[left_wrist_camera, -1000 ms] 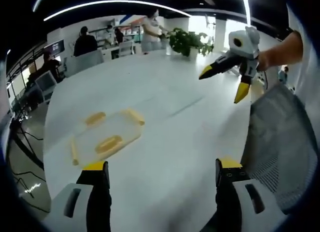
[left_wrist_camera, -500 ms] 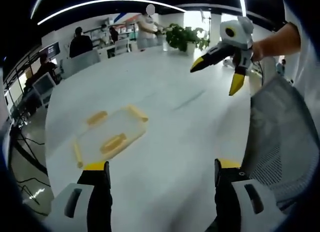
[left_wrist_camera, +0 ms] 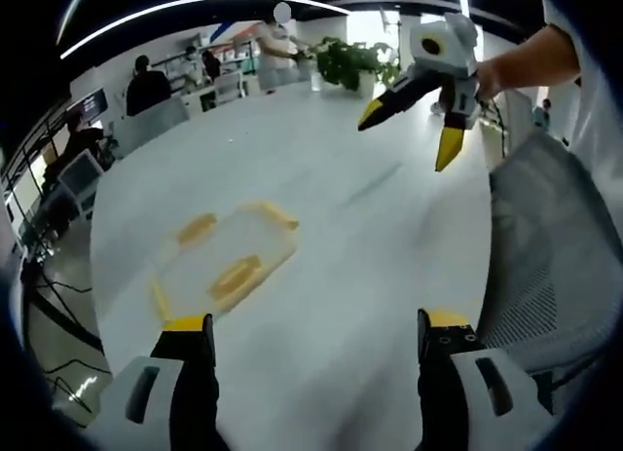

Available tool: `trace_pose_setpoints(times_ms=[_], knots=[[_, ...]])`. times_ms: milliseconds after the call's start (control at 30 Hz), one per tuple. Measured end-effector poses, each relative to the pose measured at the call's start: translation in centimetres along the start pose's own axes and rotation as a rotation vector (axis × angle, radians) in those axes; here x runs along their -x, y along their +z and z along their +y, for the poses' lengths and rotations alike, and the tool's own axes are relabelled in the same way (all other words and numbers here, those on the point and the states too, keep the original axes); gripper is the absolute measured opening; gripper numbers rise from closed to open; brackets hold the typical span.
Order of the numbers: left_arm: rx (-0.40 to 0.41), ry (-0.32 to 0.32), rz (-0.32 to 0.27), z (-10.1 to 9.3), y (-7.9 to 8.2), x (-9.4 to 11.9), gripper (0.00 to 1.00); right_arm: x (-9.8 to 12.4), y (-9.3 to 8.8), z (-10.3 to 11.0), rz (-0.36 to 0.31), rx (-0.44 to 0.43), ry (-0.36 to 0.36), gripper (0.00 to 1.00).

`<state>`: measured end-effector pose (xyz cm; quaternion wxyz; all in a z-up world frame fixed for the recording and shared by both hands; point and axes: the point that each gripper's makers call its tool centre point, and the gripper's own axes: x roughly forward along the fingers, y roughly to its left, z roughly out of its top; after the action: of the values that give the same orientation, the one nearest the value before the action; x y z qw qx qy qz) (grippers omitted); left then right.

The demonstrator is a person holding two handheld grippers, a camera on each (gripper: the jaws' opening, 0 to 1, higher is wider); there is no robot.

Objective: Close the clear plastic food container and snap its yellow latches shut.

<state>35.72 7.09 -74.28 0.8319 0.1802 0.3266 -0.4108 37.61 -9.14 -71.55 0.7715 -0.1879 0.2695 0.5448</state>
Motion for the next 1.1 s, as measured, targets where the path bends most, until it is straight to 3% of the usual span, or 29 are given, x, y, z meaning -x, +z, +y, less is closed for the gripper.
trace_pose_setpoints(times_ms=[533,1100], knots=[[-0.055,-0.018,0.040,1.5,-0.8,-0.3,0.81,-1.9,1.2,-0.6,0.025,0.042,0.029,0.65],[-0.104,-0.026,0.075,3.4,-1.4,-0.1,0.79,-3.8,1.3,-1.2,0.077,0.104,0.074,0.63]])
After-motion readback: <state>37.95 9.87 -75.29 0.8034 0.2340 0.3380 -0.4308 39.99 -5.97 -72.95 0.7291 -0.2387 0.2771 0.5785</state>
